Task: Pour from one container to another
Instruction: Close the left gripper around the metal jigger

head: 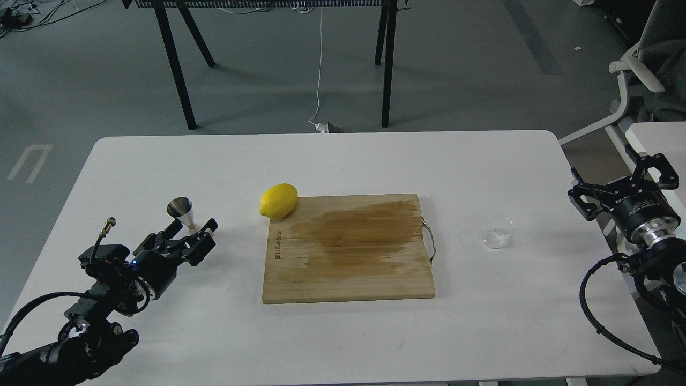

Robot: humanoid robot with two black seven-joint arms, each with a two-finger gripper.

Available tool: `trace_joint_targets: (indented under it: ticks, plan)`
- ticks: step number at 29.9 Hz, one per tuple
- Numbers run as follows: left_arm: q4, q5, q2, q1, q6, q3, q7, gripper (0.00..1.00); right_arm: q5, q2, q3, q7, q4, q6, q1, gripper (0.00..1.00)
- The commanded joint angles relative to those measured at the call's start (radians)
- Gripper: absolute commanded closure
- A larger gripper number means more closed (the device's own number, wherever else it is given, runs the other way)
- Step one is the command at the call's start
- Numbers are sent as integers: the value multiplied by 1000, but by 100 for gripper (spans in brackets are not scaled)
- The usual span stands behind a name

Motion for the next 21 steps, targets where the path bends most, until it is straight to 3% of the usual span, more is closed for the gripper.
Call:
trace_joint_targets:
  ticks: [1,9,21]
  plan:
    - [44,0,-24,-18,0,2,0,0,0,-5,0,0,0,0,-1,1]
    - [113,0,-70,-58,0,2,0,2,2,-5,20,0,2,0,-14,1]
    - [164,-8,-84,-84,0,49,0,20,2,-11,21,0,2,0,-21,1]
